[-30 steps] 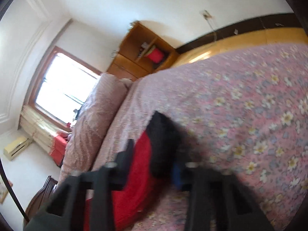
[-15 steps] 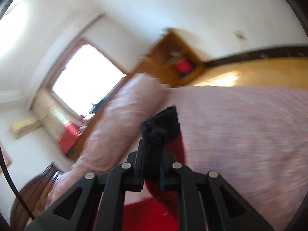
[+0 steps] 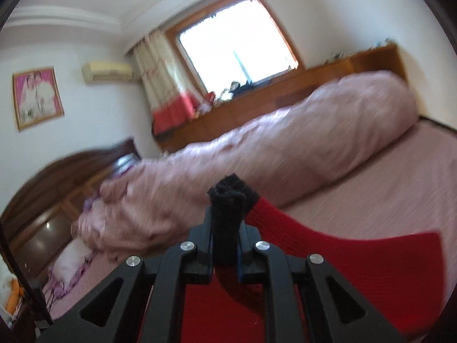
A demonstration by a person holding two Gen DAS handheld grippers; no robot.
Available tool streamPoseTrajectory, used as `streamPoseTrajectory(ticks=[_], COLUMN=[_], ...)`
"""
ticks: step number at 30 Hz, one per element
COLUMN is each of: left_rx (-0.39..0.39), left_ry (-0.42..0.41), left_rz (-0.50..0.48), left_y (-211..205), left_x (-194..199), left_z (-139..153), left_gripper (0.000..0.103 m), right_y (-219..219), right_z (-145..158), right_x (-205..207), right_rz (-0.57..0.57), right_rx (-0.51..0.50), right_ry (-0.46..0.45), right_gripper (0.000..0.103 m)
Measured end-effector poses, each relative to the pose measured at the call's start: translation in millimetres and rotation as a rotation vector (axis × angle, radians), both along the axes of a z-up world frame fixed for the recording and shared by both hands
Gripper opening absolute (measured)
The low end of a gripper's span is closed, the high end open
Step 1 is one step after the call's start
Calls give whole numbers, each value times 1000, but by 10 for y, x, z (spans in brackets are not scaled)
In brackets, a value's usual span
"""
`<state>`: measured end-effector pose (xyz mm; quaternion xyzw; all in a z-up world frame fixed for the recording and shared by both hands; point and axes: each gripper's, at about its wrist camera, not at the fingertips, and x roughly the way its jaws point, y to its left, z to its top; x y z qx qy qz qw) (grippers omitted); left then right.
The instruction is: Fold small clothes
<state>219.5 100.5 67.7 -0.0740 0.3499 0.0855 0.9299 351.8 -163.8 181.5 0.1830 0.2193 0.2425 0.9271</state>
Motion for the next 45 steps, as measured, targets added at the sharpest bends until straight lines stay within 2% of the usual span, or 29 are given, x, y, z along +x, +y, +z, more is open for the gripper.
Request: streamPoseTrajectory(ticks=[4,9,14,17,21,24,28,31,32,33,34,36,39,41,43,45], left_rx=[-66,-76,-81,-112,-127,-135,-151,-143,-143,-145,-149,-155,-191,-231,-295,-376], left_ry=[10,29,85,101,93,85,96,112,114,115,114,116,120,137,166,194], left_rz=[5,23,60,79,92,102,101,93,92,89,85,79,61,30,-13,-45], left_y=[98,140,198,248,286,317,318,296,291,284,278,264,224,171,123,62], left_x=[103,170,229,253,232,224,223,242,249,249,251,257,287,328,387,452], left_z=[-36,-75,-224,-254,-231,-206,-226,-251,-251,-246,-238,-221,-195,-213,-271,-372], left_gripper=[33,33,33,33,33,33,33,33,33,33,33,33,33,33,33,33], right_y=[710,861,939,965,1055,1109,1237,1258,1234,1200,1142,962,578,281,-120,-487], right_z=[-466,-793,-1052,-1171,-1285,-1289,-1308,-1339,-1334,-1325,-1299,-1196,-1003,-925,-899,-933], right_x=[-41,-173,-236,-261,-355,-478,-602,-584,-581,-580,-593,-648,-651,-637,-648,-637], right_rz=[86,122,181,228,274,295,319,335,357,380,396,416,361,323,241,147], right_rx=[-101,-150,-171,-174,-239,-257,-342,-338,-307,-268,-226,-153,-175,-240,-372,-448], right_ry=[77,99,140,172,176,160,132,166,179,190,194,168,164,161,136,141], right_gripper=[11,11,11,11,12,12,12,24,45,73,81,81,81,81,81,81])
